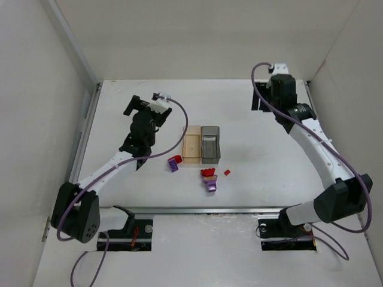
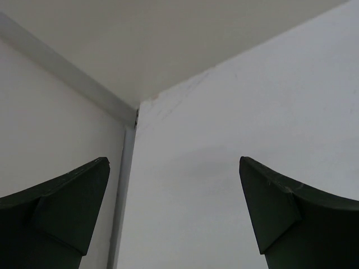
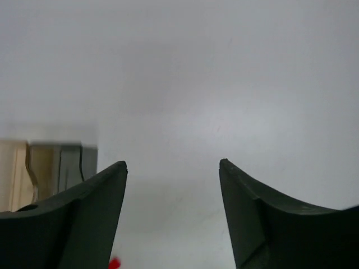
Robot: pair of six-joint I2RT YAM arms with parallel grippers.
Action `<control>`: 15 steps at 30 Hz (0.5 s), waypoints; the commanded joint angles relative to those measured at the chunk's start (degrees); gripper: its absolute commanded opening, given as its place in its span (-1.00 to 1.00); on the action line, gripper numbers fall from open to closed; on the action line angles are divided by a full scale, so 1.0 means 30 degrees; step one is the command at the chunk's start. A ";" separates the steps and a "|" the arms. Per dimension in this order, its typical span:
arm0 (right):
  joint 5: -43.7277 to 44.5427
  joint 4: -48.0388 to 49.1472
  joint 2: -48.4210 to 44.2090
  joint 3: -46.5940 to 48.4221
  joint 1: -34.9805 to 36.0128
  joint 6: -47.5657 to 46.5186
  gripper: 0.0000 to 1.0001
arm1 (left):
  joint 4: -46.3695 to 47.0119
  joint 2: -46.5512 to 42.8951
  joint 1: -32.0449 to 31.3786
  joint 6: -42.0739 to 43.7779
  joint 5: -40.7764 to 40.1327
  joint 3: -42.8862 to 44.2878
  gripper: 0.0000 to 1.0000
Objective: Sort the legos into containers by color
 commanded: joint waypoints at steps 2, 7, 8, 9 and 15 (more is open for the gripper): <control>-0.7534 -0.4381 0.0788 -0.3749 -0.0195 0.5452 0.34 | -0.1823 0.0509 -0.1429 -0.1338 -0.6825 0.0242 1.00; -0.5901 -0.2893 0.0321 -0.7060 0.1913 1.0258 0.36 | -0.5246 0.0216 -0.1665 -0.4176 -0.5688 0.0677 1.00; -0.5669 -0.2682 0.0118 -0.7617 0.2554 1.0962 0.36 | -0.6965 0.0042 -0.1665 -0.4879 -0.5366 0.0914 1.00; -0.5319 -0.2680 0.0290 -0.7622 0.2909 1.2274 0.39 | -0.7939 0.0040 -0.1665 -0.5611 -0.4550 0.1177 1.00; -0.3413 -0.3910 0.3188 -0.6394 0.4609 1.3225 0.41 | -1.1787 -0.0954 -0.2424 -0.9427 -0.2813 0.1153 1.00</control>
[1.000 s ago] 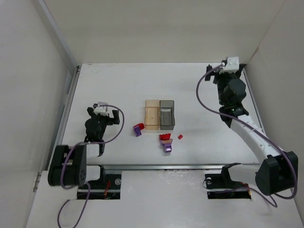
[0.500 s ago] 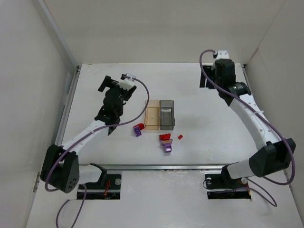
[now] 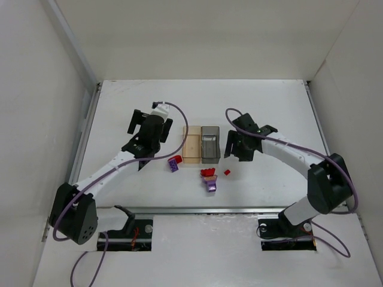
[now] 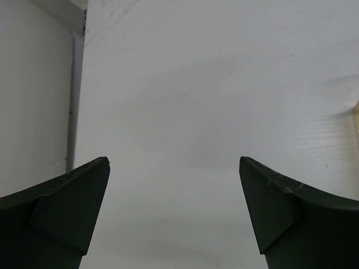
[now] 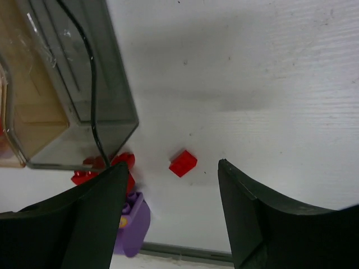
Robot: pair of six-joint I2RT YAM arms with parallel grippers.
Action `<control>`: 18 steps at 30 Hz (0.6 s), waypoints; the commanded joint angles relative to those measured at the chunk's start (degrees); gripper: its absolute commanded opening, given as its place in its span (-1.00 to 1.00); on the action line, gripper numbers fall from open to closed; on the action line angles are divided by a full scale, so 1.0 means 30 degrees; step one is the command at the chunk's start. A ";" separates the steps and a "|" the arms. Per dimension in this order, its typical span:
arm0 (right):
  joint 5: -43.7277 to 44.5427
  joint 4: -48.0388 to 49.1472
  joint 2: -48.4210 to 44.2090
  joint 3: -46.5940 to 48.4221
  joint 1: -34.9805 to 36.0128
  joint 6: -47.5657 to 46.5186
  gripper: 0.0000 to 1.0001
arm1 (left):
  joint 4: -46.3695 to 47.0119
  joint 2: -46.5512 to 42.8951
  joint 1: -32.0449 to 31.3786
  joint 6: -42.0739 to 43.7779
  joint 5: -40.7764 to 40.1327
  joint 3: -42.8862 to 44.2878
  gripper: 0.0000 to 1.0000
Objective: Sort the legos into containers by color
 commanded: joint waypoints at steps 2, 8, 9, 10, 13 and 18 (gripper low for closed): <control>0.0940 -0.0363 0.1940 0.1061 0.0393 0.2450 0.39 | -0.2097 -0.1626 -0.1174 -0.2454 -0.0367 -0.0670 1.00; 0.2487 -0.0363 0.1740 0.0475 0.1767 0.7422 0.33 | -0.1482 -0.2214 -0.3257 -0.2075 -0.2946 -0.1904 1.00; 0.2838 -0.0566 0.1506 0.0475 0.1770 0.7956 0.33 | -0.1192 -0.2214 -0.3518 -0.1899 -0.2950 -0.2138 1.00; 0.3422 -0.0568 0.1330 0.0272 0.2031 0.8397 0.30 | -0.0928 -0.2417 -0.3521 -0.1898 -0.3182 -0.2140 1.00; 0.4274 -0.1472 0.1123 0.0270 0.2588 0.9804 0.26 | -0.0693 -0.2419 -0.3726 -0.1722 -0.3184 -0.2316 1.00; 0.4338 -0.1887 0.1123 -0.0984 0.2971 1.1650 0.24 | 0.0274 -0.2798 -0.3931 -0.1080 -0.3797 -0.2666 1.00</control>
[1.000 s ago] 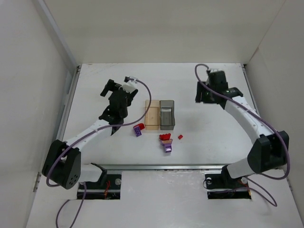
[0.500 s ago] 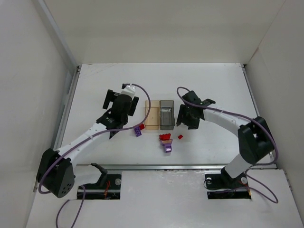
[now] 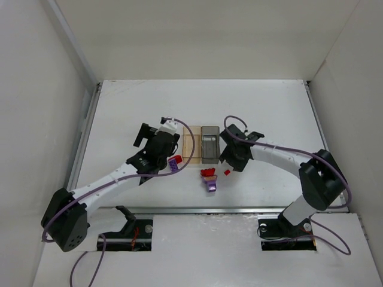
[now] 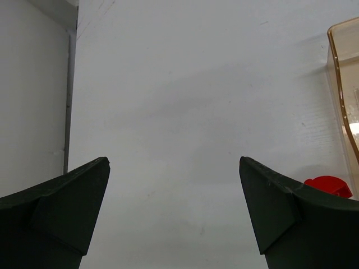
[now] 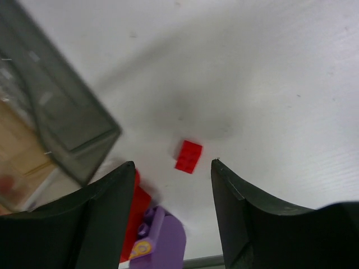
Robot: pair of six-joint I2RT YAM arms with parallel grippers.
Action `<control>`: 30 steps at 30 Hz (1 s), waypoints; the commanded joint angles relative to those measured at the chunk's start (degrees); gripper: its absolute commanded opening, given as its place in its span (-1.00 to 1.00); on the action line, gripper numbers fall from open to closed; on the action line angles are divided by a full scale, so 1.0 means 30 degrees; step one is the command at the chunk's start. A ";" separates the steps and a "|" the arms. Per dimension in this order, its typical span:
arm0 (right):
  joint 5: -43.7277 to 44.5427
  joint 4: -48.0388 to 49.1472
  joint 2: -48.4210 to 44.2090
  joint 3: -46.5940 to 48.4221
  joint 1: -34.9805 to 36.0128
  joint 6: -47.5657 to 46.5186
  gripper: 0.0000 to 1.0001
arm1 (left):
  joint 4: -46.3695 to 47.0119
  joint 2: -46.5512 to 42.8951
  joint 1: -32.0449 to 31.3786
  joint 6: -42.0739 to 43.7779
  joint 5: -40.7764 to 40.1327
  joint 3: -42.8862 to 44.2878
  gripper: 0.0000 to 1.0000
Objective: Sort the legos into containers by color
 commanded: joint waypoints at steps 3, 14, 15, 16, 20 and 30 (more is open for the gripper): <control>0.0380 -0.0116 -0.0342 -0.1682 0.0225 0.2736 0.21 | 0.1828 -0.1111 -0.0186 0.0890 -0.1607 -0.0512 1.00; -0.1087 0.3492 0.1062 -0.3385 0.0576 0.2739 0.19 | 0.1830 -0.1492 -0.0537 0.0892 -0.0935 -0.1331 1.00; -0.1087 0.3492 0.1065 -0.3182 0.0576 0.2739 0.19 | 0.1830 -0.1492 -0.0711 0.0892 -0.0935 -0.1333 1.00; -0.0826 0.3492 0.1297 -0.3180 0.0576 0.2739 0.19 | 0.1830 -0.1492 -0.0713 0.0892 -0.0935 -0.1333 1.00; -0.0824 0.3111 0.1680 -0.3295 0.0576 0.3090 -0.03 | 0.1830 -0.1492 -0.0713 0.0687 -0.0935 -0.1508 1.00; 0.0026 0.2496 0.0832 -0.4263 0.0576 0.3442 -1.00 | 0.1303 -0.1667 -0.0713 0.0306 -0.0525 -0.1334 1.00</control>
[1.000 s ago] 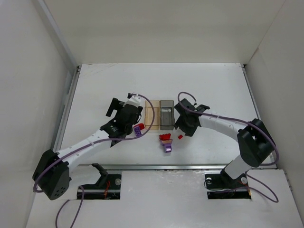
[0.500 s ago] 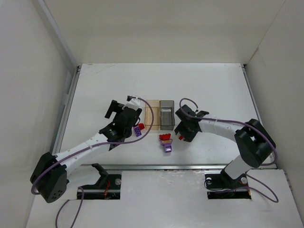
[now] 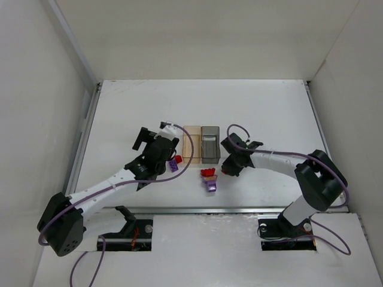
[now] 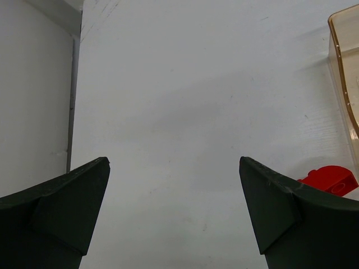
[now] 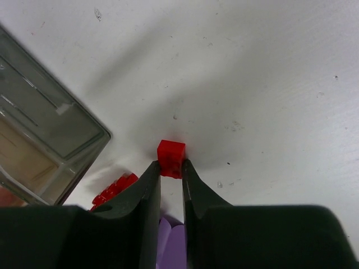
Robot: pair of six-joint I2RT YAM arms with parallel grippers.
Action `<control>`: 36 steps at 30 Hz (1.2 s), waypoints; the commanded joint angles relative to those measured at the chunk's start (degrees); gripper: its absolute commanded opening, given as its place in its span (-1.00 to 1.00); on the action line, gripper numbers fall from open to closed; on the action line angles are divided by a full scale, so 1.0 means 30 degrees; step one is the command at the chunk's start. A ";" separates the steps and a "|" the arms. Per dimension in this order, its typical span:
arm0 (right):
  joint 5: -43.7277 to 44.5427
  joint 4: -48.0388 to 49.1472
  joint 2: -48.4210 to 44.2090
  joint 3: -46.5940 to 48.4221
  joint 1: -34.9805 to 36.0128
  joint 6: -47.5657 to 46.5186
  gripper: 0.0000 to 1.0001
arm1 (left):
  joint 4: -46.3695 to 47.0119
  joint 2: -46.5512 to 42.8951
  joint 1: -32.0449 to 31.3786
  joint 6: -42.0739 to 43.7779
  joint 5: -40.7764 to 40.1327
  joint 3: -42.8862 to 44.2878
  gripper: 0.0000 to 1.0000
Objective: Sort the legos into containers by color
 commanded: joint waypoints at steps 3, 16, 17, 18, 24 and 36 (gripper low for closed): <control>0.1907 -0.1548 -0.0301 -0.1424 0.0219 -0.0405 -1.00 | -0.0515 -0.0379 -0.0123 -0.0957 0.0277 -0.0071 1.00; 0.6869 -0.0889 -0.3530 0.5077 0.0395 -1.5198 -1.00 | -0.4177 0.0854 -0.0123 -0.2307 0.3253 0.0542 0.71; 0.6020 0.0863 -0.3237 0.5370 0.0395 -1.6508 -1.00 | -0.4351 0.0564 -0.0123 -0.1986 0.4164 0.0745 0.71; 0.4300 0.1548 -0.2480 0.5953 0.0395 -1.7595 -1.00 | -0.4352 0.0358 0.0109 -0.1141 0.5131 0.0747 0.71; -0.0751 0.2435 0.0951 0.8475 -0.0042 -2.2115 -1.00 | -0.4352 -0.0551 0.0844 0.1531 1.1231 0.1216 0.89; -0.3801 0.2316 0.5114 1.0764 -0.1246 -2.3818 -1.00 | -0.1599 0.1906 0.1254 0.5342 1.2843 0.0044 0.92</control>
